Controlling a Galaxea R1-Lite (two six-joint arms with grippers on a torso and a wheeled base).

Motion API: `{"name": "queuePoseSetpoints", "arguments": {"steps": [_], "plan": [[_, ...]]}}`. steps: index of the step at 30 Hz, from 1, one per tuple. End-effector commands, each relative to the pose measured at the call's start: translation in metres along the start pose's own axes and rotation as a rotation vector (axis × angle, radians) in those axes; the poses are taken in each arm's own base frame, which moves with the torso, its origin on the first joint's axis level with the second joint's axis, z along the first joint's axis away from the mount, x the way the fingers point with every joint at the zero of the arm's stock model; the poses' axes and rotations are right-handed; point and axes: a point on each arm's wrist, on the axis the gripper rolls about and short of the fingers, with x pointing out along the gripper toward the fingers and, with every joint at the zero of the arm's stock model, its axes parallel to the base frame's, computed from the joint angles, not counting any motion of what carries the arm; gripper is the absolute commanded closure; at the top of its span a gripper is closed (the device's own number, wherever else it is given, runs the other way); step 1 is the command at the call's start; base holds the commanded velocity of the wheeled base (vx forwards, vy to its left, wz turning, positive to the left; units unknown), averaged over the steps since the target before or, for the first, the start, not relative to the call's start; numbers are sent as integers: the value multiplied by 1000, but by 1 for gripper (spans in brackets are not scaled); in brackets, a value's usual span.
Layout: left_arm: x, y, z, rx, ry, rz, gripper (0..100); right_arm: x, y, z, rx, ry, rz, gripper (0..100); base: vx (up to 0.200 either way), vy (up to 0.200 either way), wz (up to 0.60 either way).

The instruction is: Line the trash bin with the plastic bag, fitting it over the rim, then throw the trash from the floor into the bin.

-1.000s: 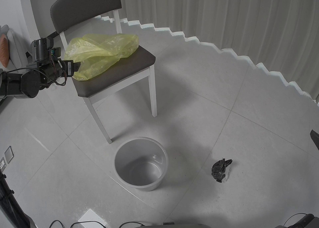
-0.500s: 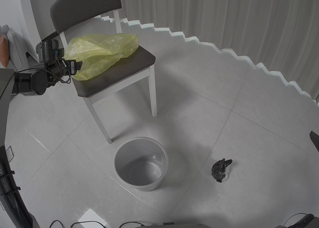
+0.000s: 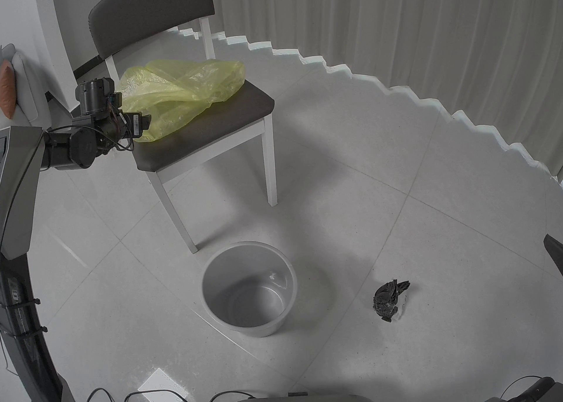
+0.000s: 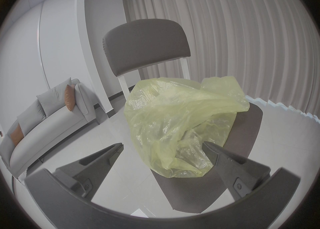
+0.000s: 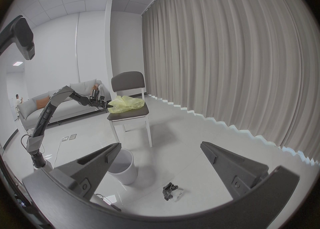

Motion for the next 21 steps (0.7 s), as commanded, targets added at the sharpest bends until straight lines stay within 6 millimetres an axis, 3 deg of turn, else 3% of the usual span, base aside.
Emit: {"name": "queuePoseSetpoints", "arguments": {"steps": [1, 8, 9, 21], "plan": [[6, 2, -3, 0, 8, 5, 0, 1, 0, -1, 2, 6, 3, 0, 0, 0, 0], [13, 8, -4, -3, 8, 20, 0, 2, 0, -2, 4, 12, 3, 0, 0, 0, 0], [13, 9, -5, -4, 6, 21, 100, 2, 0, -2, 4, 12, 3, 0, 0, 0, 0], [21, 8, -5, -23, -8, 9, 100, 2, 0, -3, 6, 17, 5, 0, 0, 0, 0]]}}
